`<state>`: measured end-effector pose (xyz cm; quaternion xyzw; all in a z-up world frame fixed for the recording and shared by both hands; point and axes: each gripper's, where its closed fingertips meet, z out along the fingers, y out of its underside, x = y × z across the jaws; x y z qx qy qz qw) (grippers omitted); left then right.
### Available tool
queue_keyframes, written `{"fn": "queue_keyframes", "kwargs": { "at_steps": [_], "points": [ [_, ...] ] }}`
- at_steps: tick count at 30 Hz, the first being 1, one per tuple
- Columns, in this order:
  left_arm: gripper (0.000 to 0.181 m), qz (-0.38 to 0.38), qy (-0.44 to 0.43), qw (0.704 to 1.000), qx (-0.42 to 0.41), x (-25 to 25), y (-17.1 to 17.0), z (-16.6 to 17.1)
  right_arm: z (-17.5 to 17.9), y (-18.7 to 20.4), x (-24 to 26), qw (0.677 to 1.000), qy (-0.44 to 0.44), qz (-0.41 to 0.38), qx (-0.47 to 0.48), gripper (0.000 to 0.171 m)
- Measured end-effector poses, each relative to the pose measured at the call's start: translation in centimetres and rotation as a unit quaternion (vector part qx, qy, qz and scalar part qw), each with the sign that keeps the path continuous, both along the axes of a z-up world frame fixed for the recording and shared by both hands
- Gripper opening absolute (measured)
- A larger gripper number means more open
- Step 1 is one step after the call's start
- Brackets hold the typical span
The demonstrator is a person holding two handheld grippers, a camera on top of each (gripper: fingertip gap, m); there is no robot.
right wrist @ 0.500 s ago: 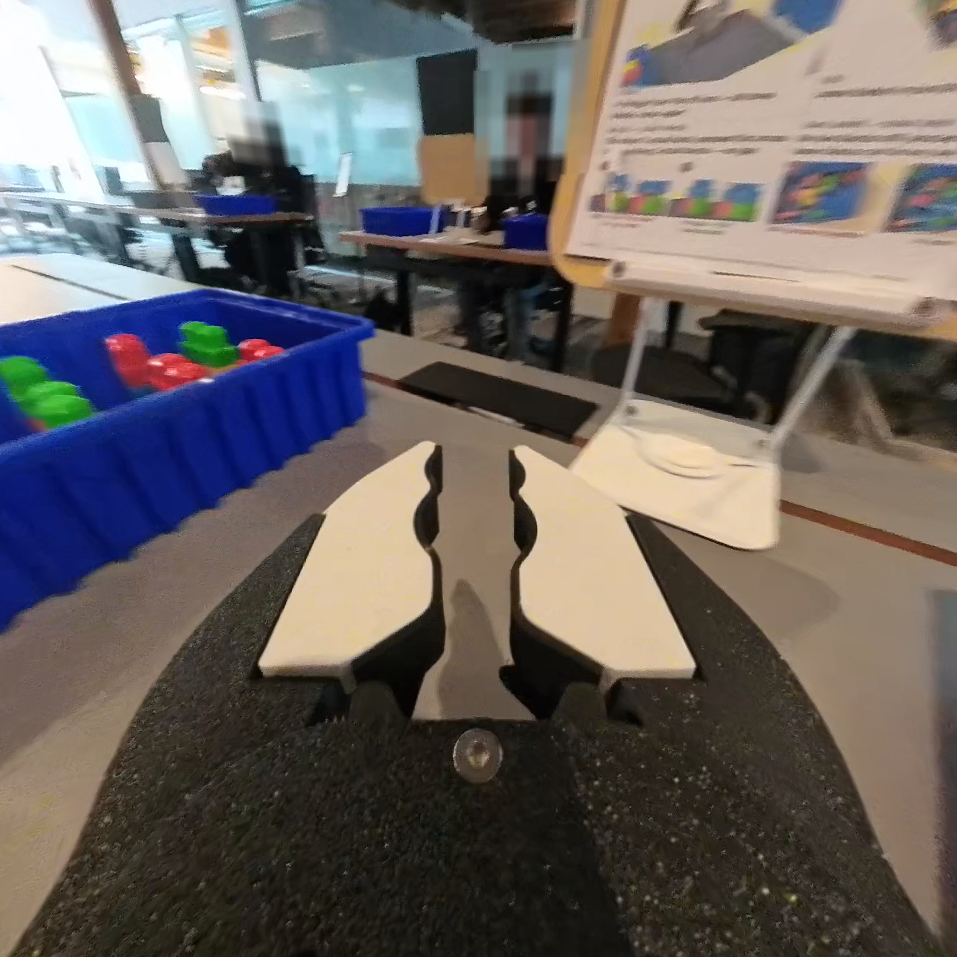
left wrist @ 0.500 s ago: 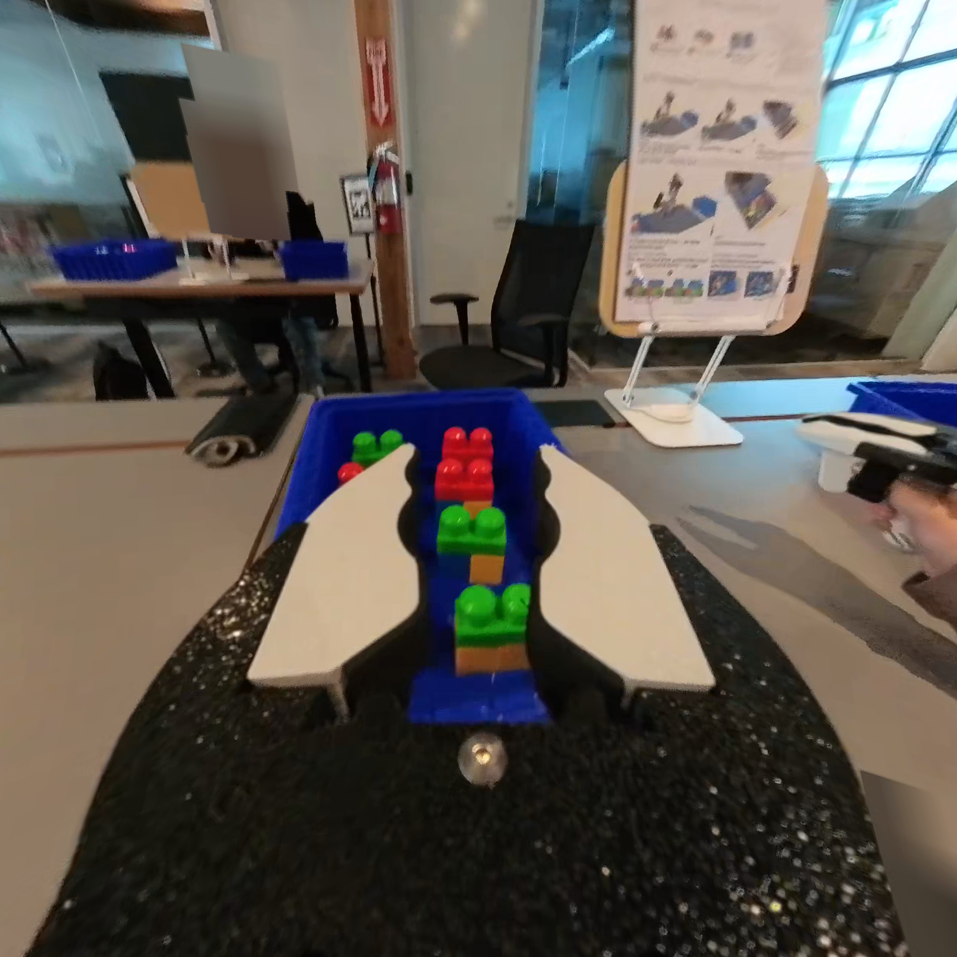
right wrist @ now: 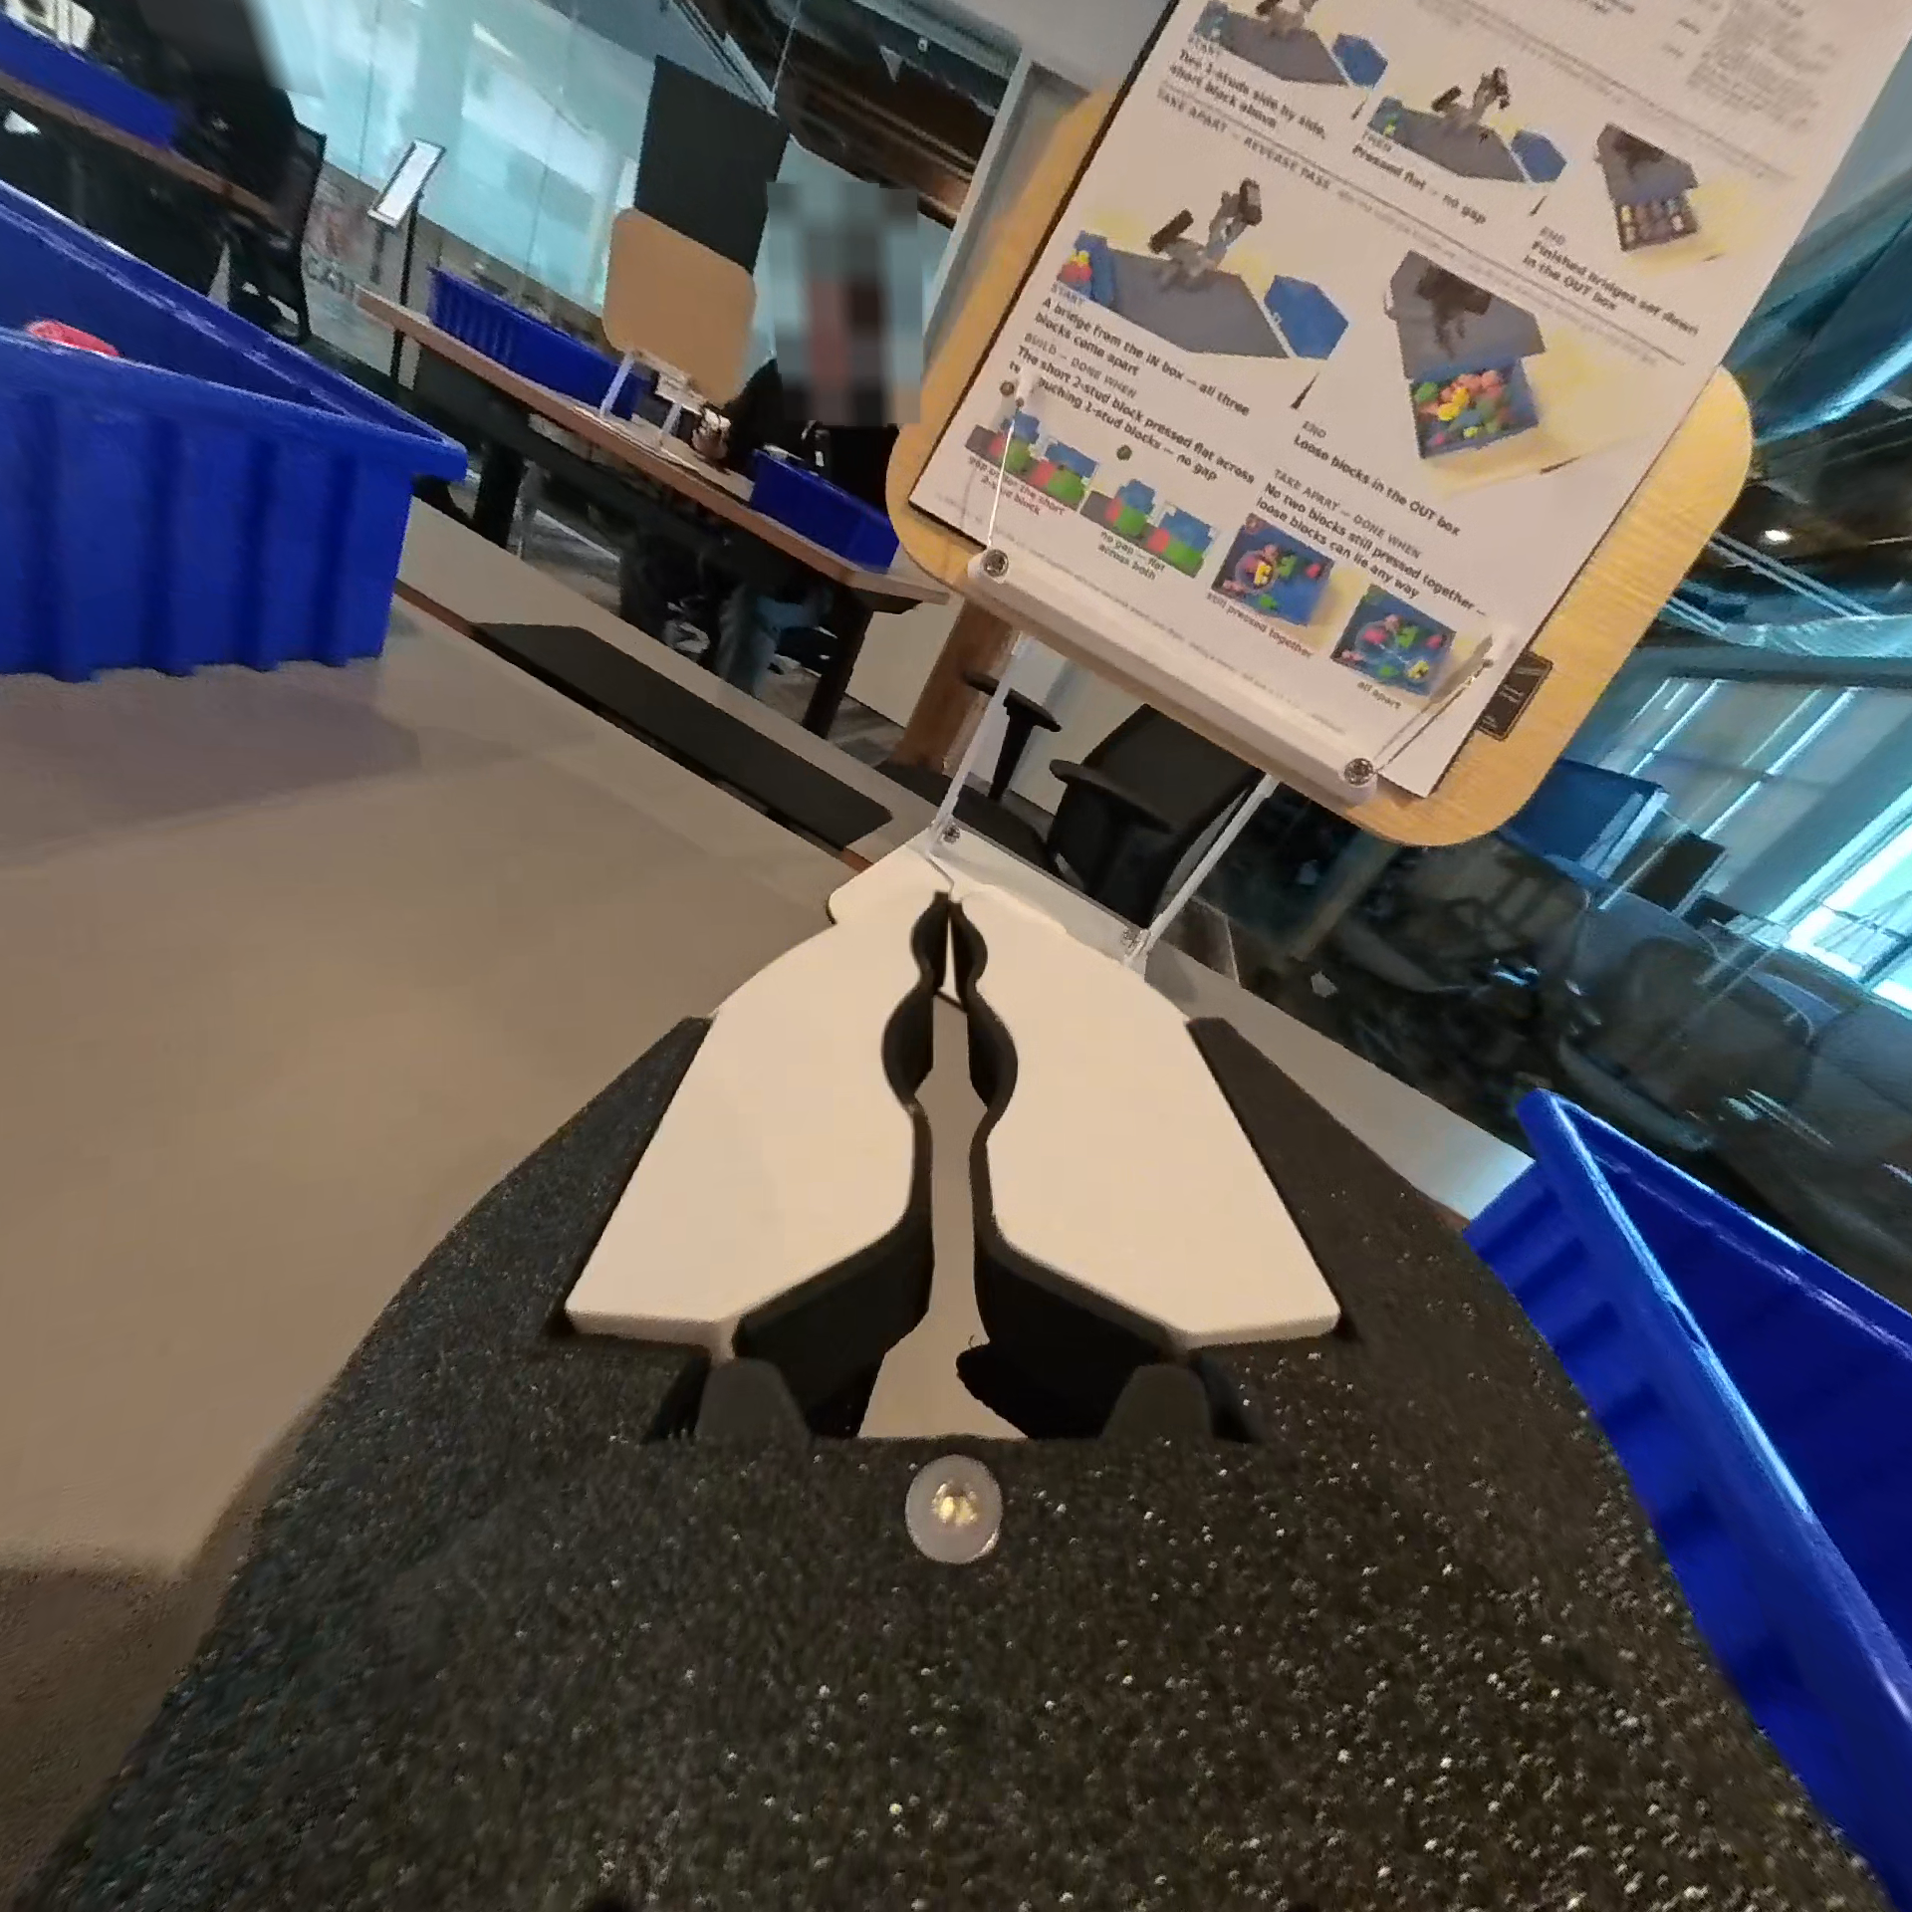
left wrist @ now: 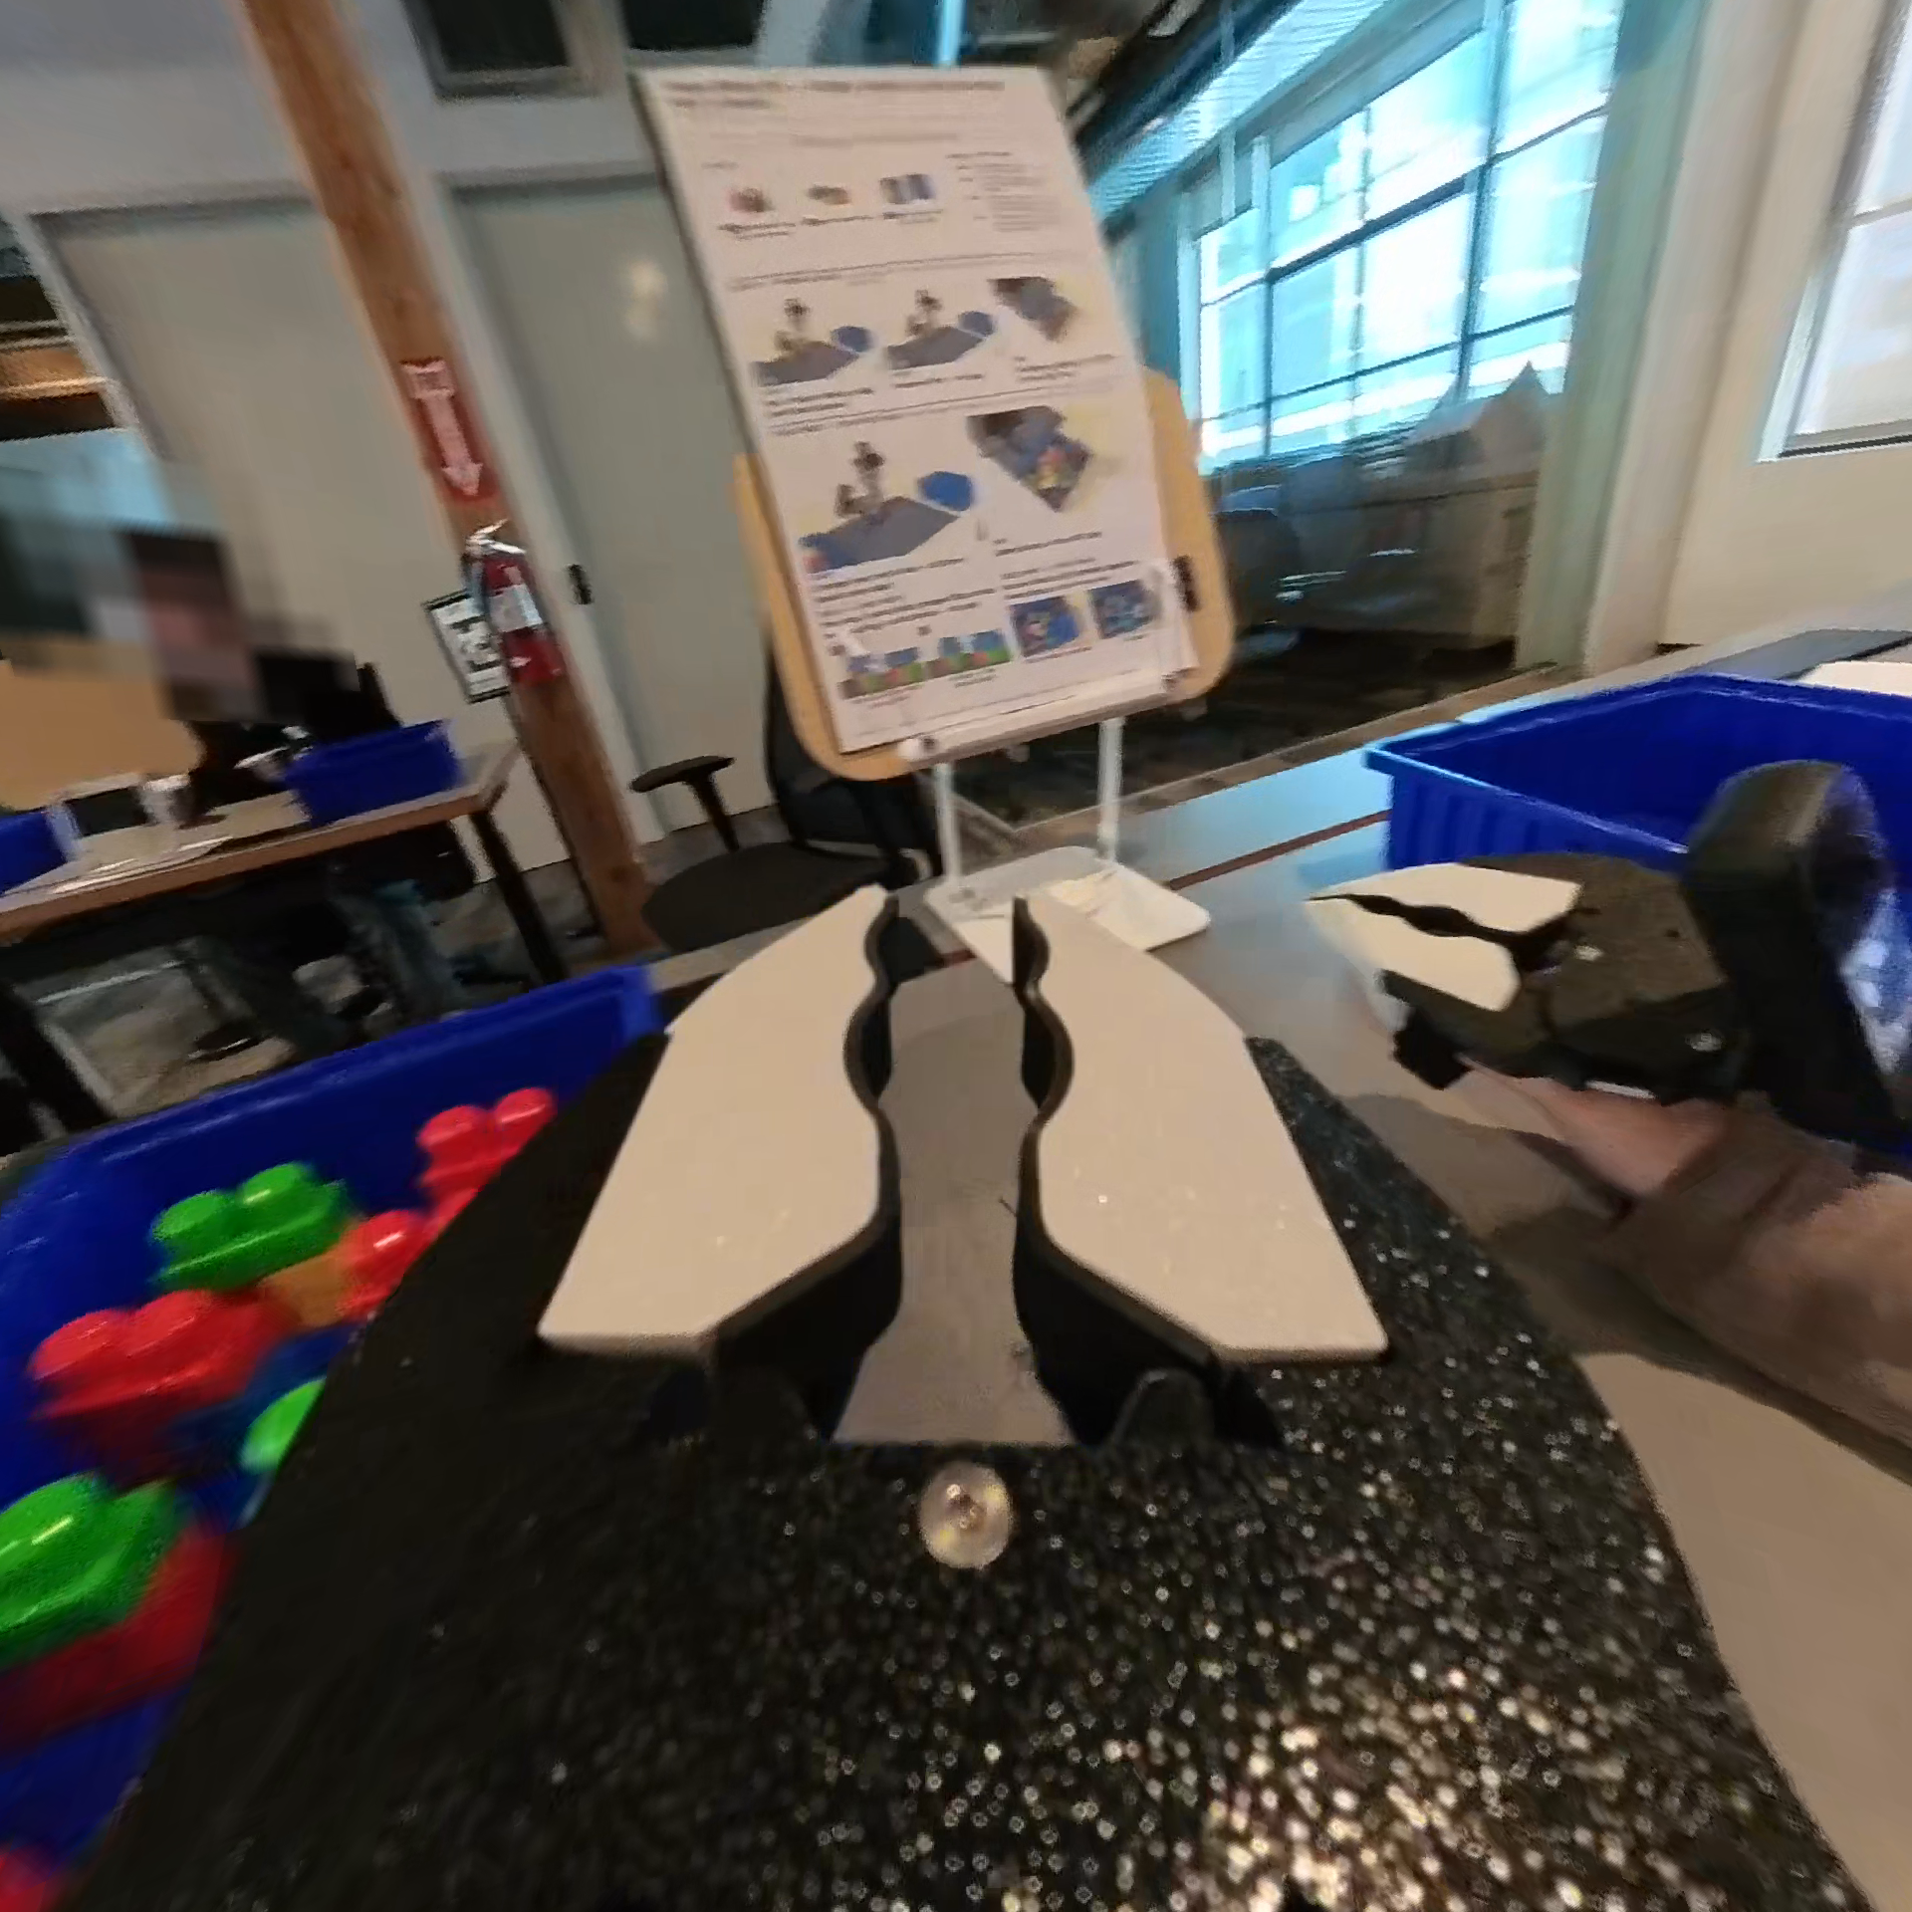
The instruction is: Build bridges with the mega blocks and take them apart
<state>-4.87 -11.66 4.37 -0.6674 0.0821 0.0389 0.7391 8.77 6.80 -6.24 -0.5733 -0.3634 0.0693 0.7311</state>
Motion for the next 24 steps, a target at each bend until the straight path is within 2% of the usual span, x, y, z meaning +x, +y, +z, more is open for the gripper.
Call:
{"fn": "queue_keyframes", "kwargs": {
  "at_steps": [2,5,8,11,14,16,17,18,20,22,24],
  "points": [
    [0.014,-0.014,0.012,1.0,-0.006,2.3,2.4,-1.9,-0.2,0.4,0.6,1.0,-0.005,-0.021,-0.006,0.0],
    [0.005,0.011,0.012,0.999,-0.045,3.5,6.2,-5.6,-0.1,1.1,2.1,0.998,-0.017,-0.059,-0.022,0.0],
    [0.0,-0.009,0.009,0.996,-0.087,5.5,8.2,-8.4,1.2,-1.0,3.3,0.996,-0.03,-0.06,-0.066,0.003],
    [0.0,-0.085,0.001,0.99,-0.108,9.2,8.9,-9.9,2.8,-5.7,5.1,0.992,-0.049,-0.034,-0.109,0.02],
    [0.002,-0.164,0.008,0.979,-0.12,13.6,9.1,-10.7,5.0,-8.7,10.3,0.991,-0.077,-0.063,-0.092,0.027],
    [0.005,-0.245,0.005,0.961,-0.128,17.4,8.7,-11.0,5.3,-9.7,14.0,0.988,-0.067,-0.068,-0.119,0.03],
    [0.007,-0.279,0.003,0.951,-0.133,19.2,8.4,-11.2,4.9,-9.9,15.7,0.984,-0.057,-0.072,-0.154,0.037],
    [0.007,-0.304,0.006,0.943,-0.138,20.8,8.3,-11.4,4.0,-9.8,17.3,0.975,-0.048,-0.085,-0.2,0.052],
    [0.008,-0.317,0.029,0.938,-0.14,23.1,8.5,-11.7,2.0,-9.3,20.1,0.951,-0.04,-0.122,-0.282,0.075],
    [0.008,-0.319,0.059,0.936,-0.134,25.0,8.8,-11.8,0.4,-8.9,21.6,0.932,-0.042,-0.145,-0.331,0.085],
    [0.008,-0.308,0.089,0.939,-0.127,26.0,9.0,-11.8,-1.2,-9.1,21.7,0.912,-0.058,-0.143,-0.38,0.086]
  ]
}}
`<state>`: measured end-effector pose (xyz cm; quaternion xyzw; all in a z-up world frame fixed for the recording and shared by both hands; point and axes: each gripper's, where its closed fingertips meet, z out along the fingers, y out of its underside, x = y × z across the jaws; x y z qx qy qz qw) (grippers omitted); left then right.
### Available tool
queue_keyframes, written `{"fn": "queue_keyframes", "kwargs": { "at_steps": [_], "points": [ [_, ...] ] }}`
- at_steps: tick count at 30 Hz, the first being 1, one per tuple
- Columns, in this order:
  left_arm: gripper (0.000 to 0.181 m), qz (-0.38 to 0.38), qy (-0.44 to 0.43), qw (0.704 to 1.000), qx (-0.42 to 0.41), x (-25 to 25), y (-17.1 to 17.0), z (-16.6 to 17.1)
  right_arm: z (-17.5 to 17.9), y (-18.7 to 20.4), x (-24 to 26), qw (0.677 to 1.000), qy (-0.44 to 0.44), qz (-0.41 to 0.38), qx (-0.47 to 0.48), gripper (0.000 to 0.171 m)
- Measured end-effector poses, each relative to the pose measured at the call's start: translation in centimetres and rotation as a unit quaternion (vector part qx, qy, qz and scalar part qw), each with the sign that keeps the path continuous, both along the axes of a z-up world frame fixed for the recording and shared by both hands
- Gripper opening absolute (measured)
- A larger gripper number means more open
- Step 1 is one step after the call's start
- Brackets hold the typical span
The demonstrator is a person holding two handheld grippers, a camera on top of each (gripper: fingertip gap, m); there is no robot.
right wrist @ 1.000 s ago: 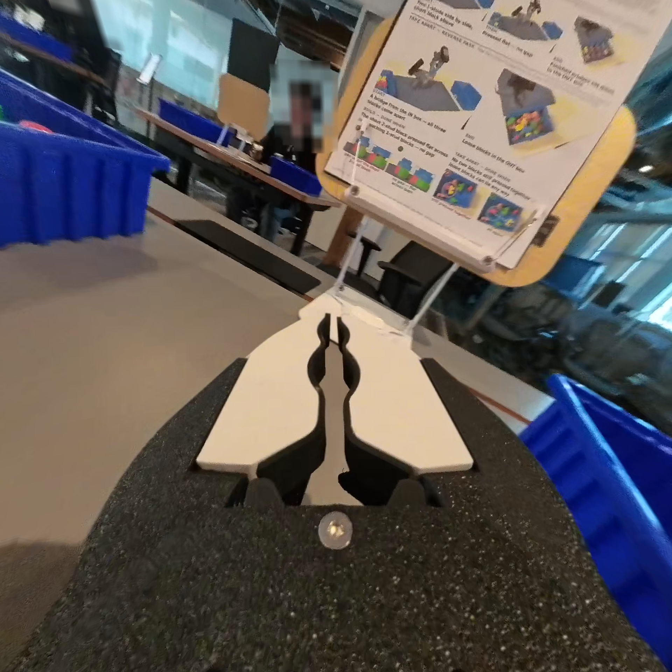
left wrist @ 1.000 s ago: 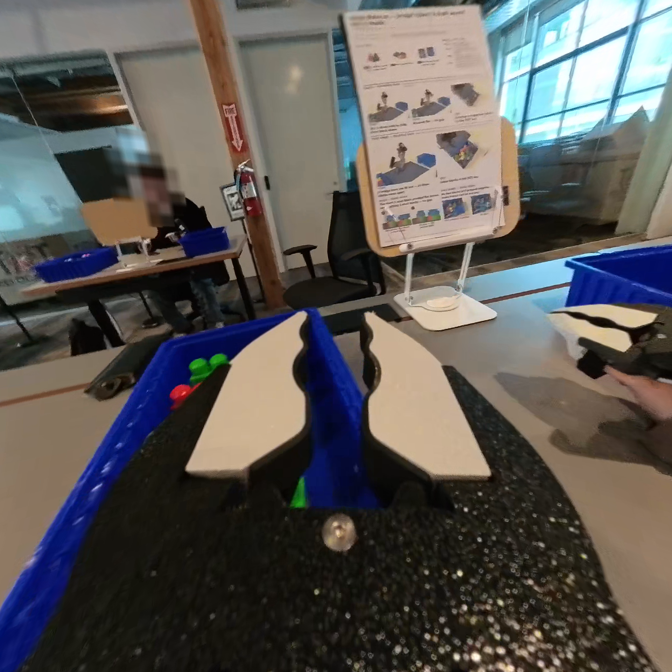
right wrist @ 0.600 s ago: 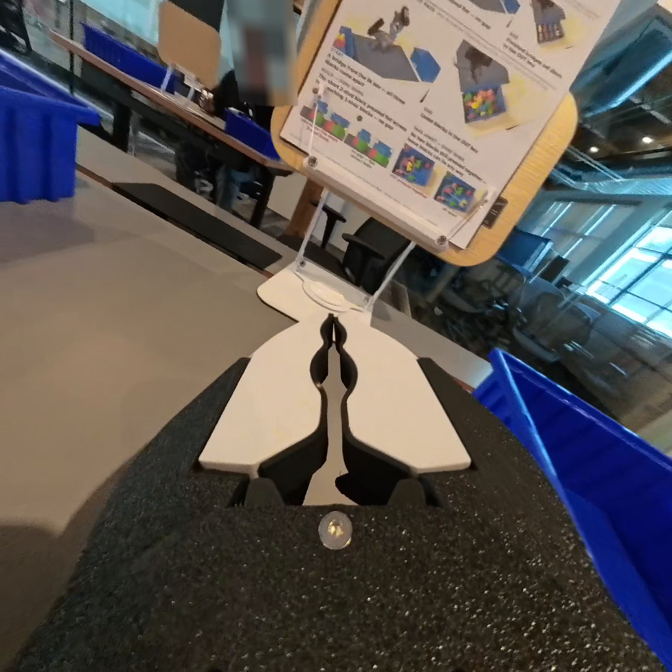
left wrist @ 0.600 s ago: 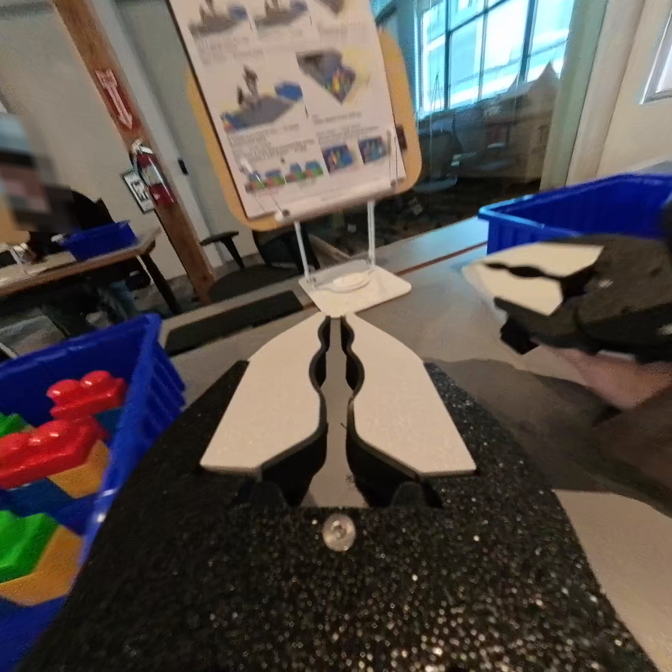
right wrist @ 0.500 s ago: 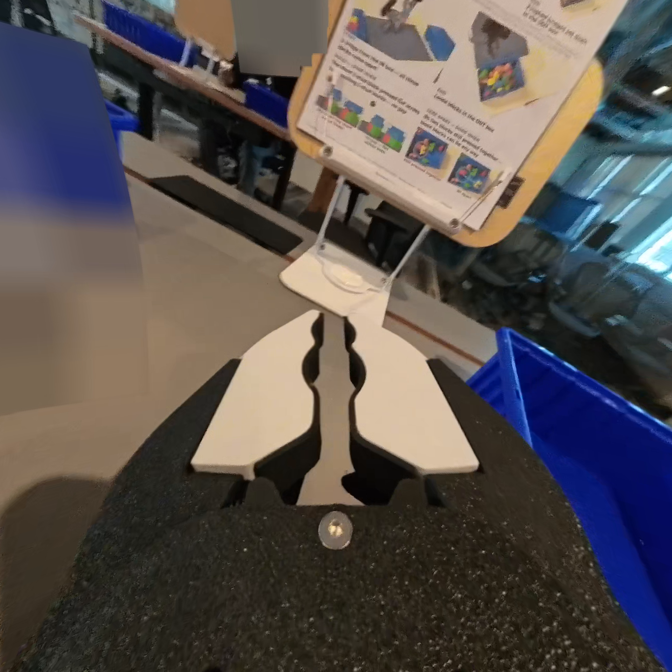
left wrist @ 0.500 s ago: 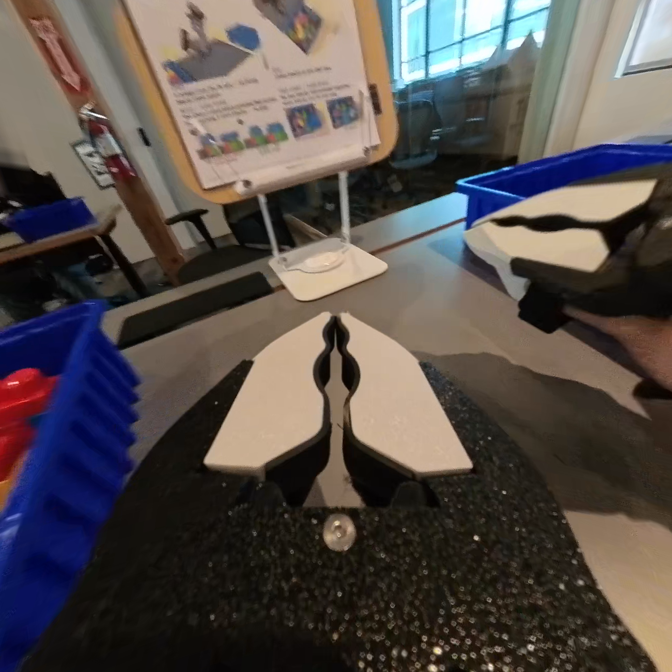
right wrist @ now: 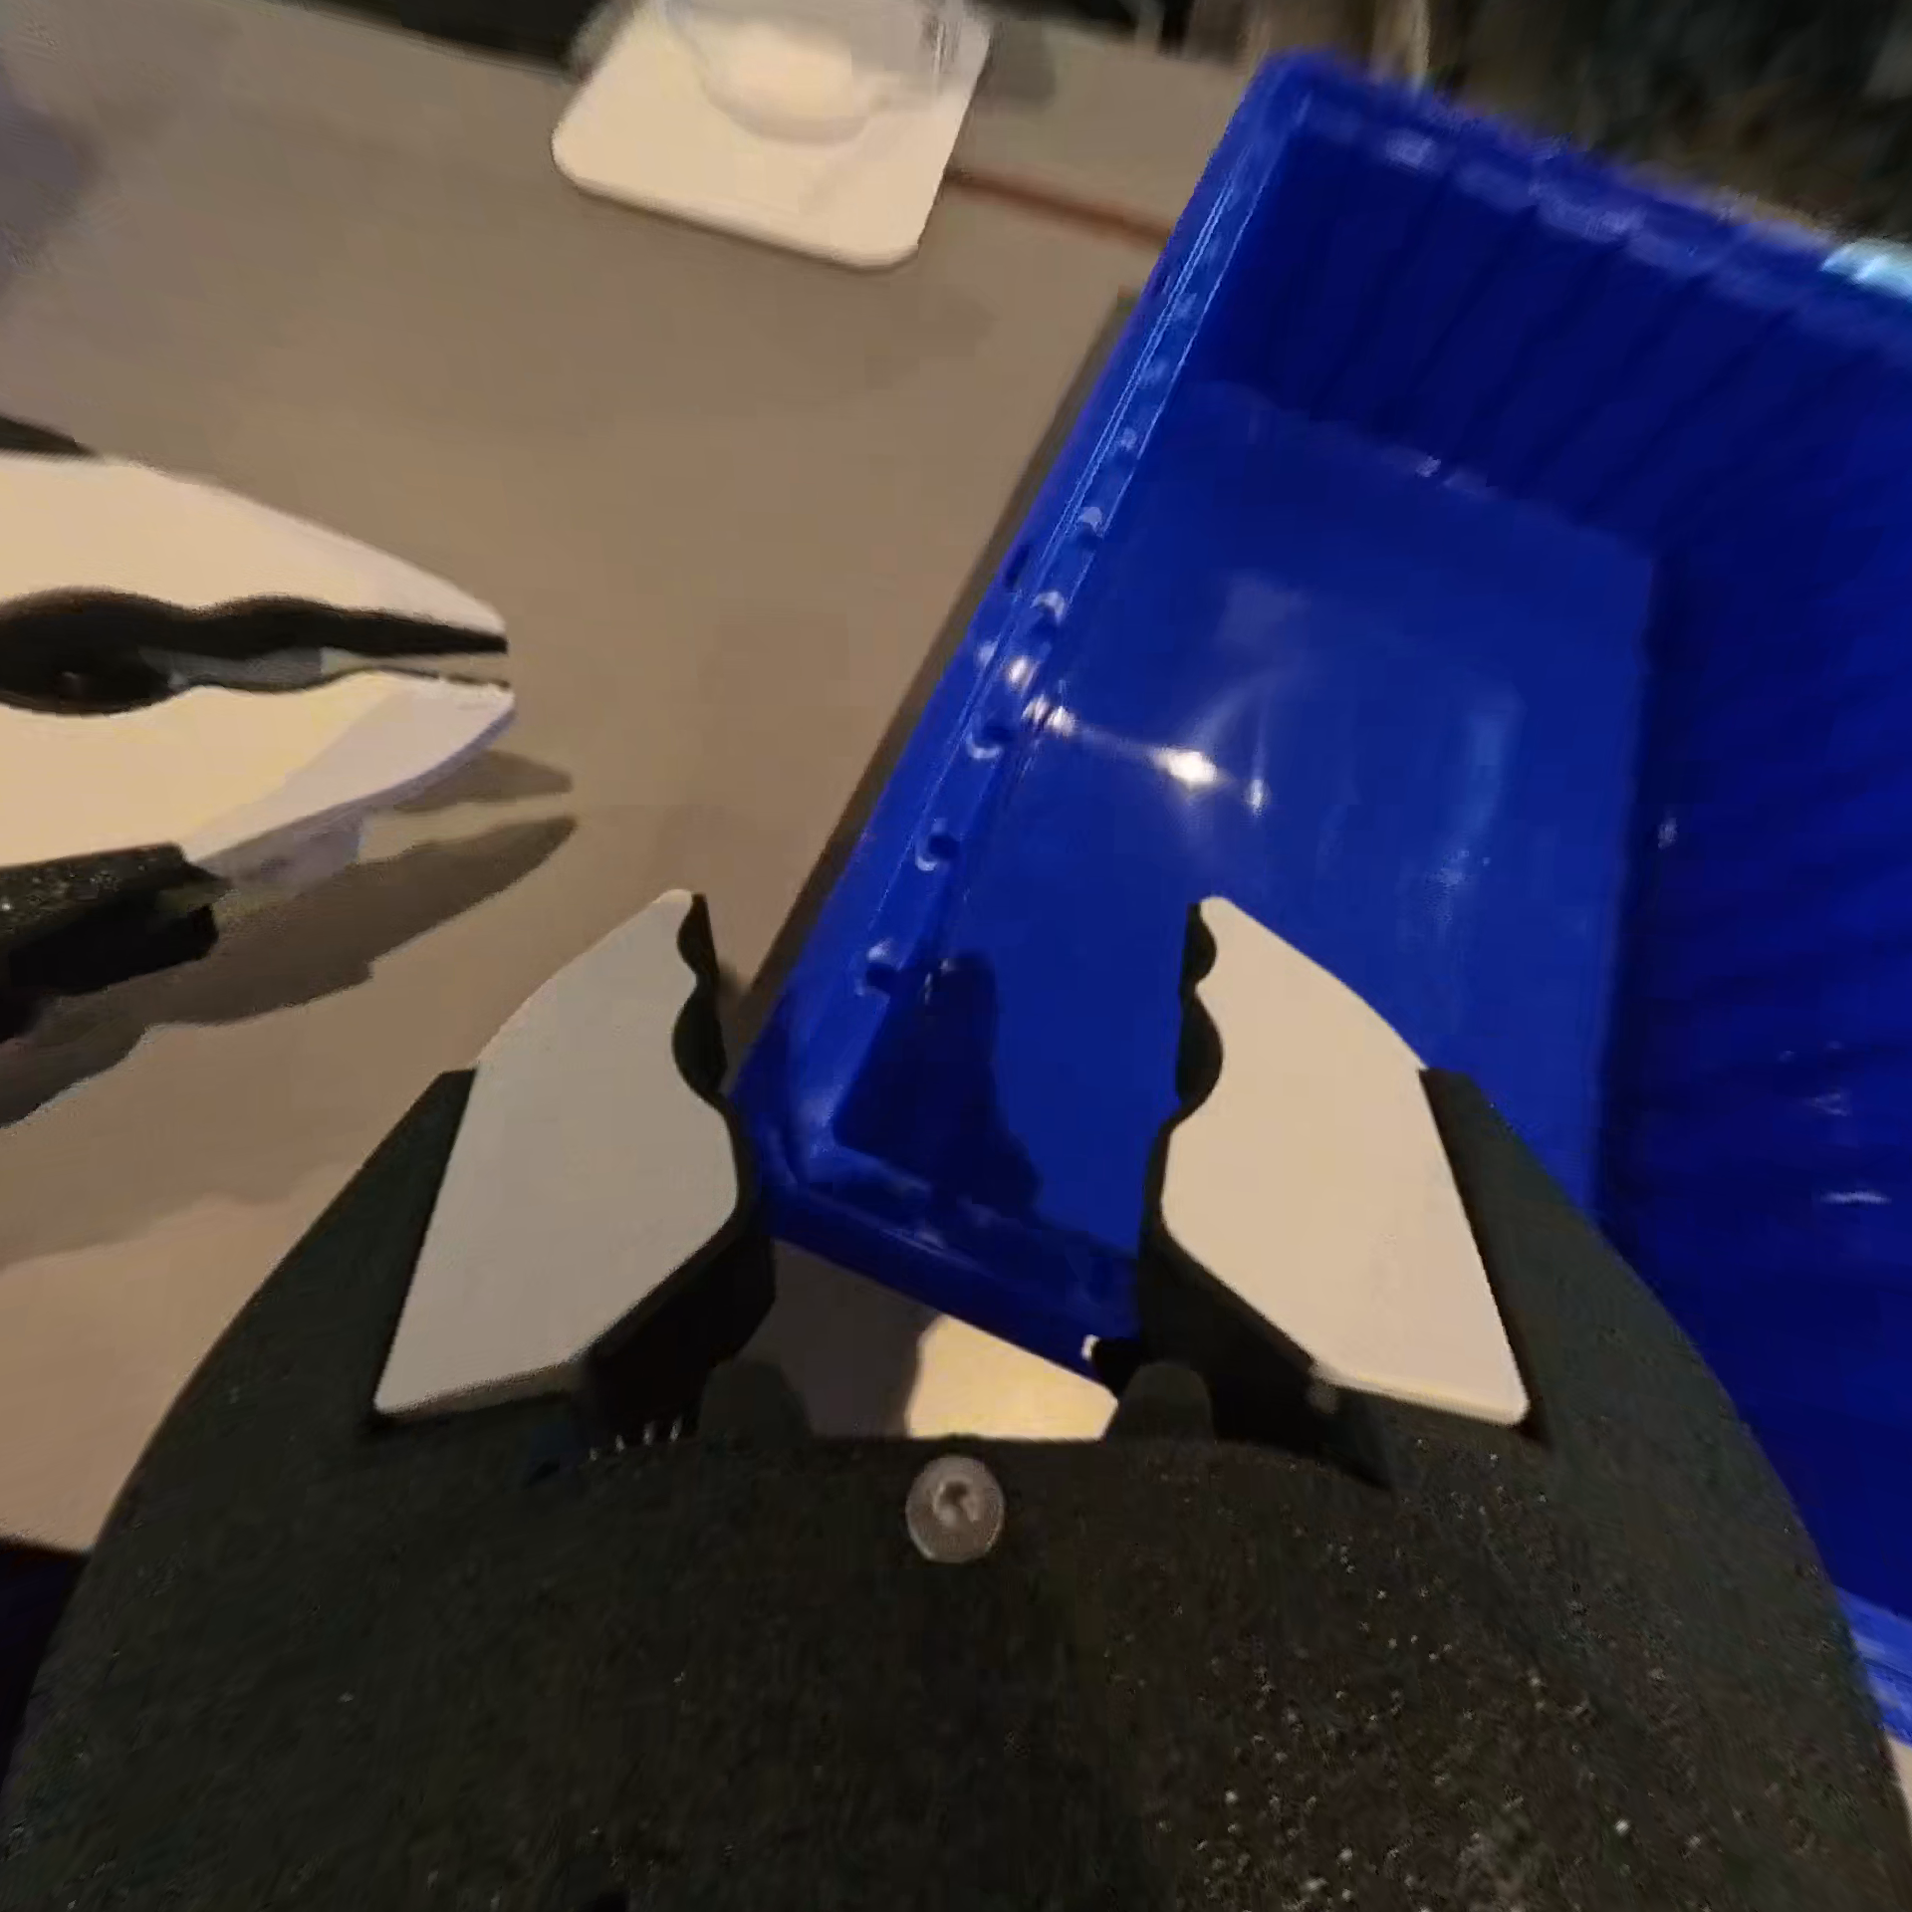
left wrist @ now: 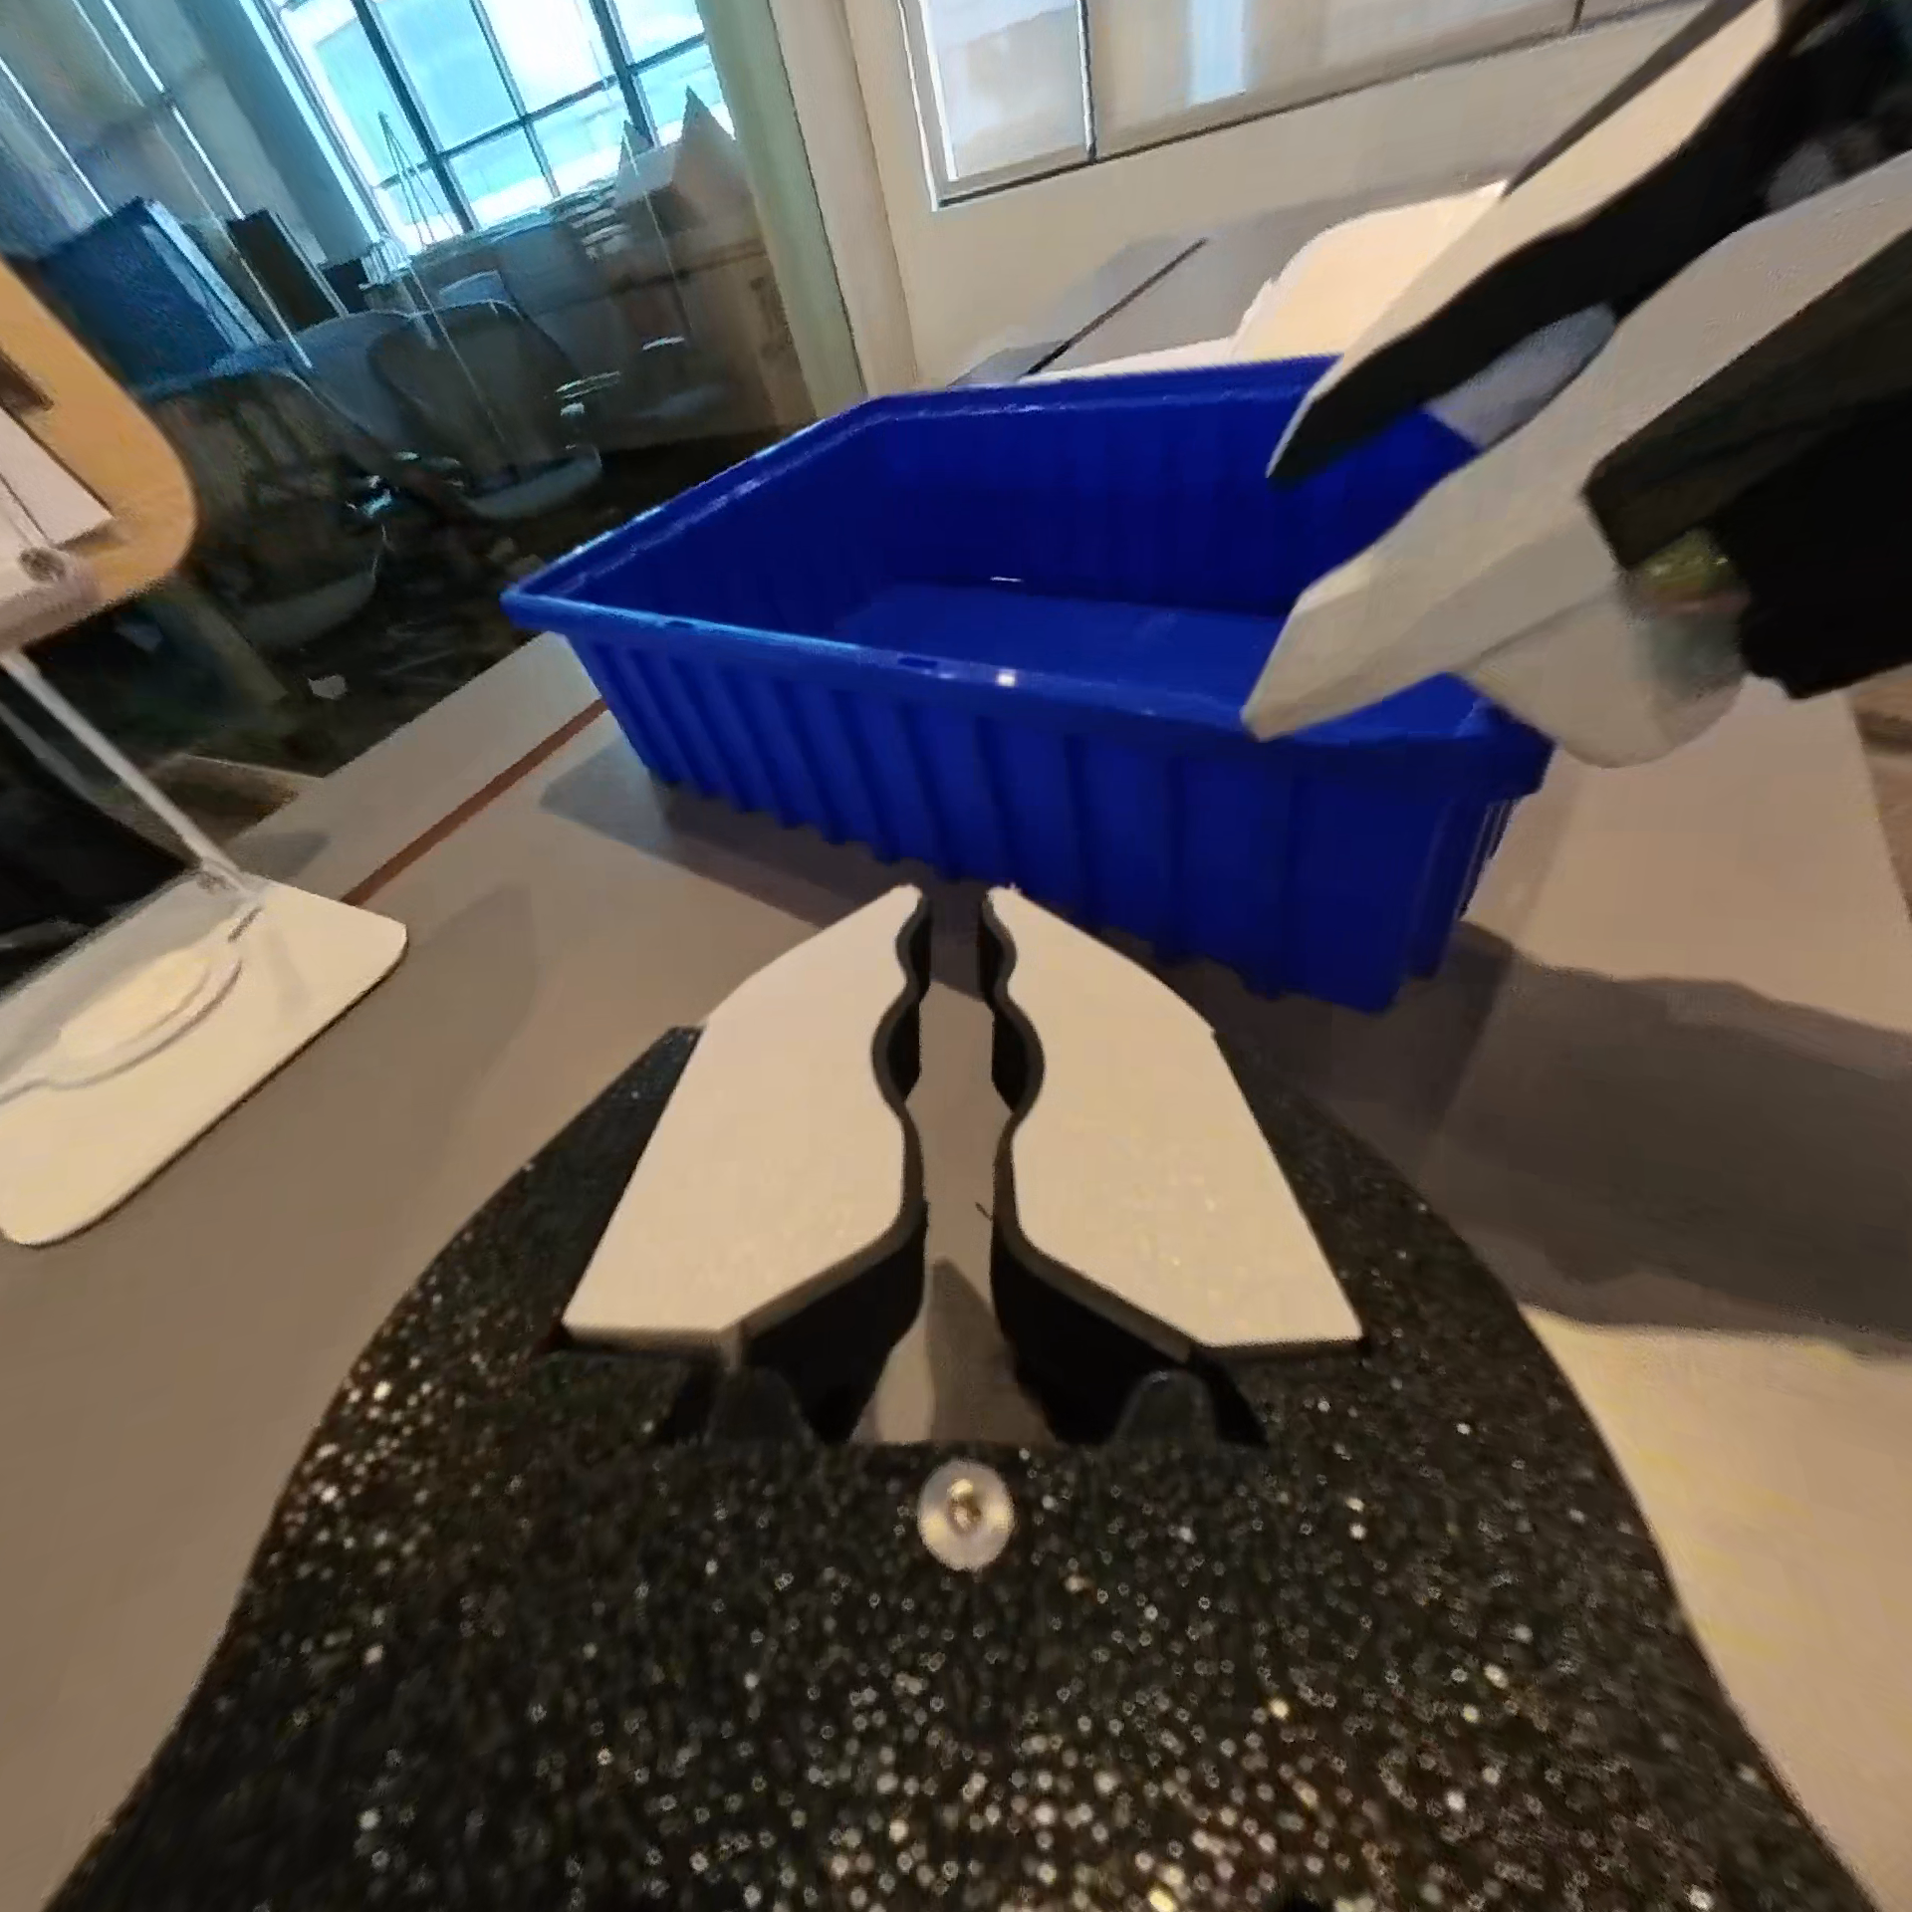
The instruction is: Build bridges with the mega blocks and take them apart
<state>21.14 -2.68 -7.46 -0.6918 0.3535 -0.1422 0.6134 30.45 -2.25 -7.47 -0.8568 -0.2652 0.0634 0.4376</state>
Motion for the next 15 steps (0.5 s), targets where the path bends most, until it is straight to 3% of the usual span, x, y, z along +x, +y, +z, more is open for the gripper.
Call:
{"fn": "queue_keyframes", "kwargs": {
  "at_steps": [3,7,15],
  "points": [
    [0.006,0.036,0.04,0.998,0.039,-0.4,0.2,0.4,-2.3,-0.5,-0.4,0.997,-0.041,0.013,-0.061,0.071],
    [0.001,0.09,0.062,0.993,0.054,-3.4,0.0,0.7,-2.7,-0.8,-1.6,0.993,-0.064,0.056,-0.077,0.032],
    [0.0,0.152,-0.041,0.986,-0.055,-12.0,-2.3,0.6,-2.7,1.7,0.4,0.992,-0.073,0.072,-0.075,0.031]
  ]
}}
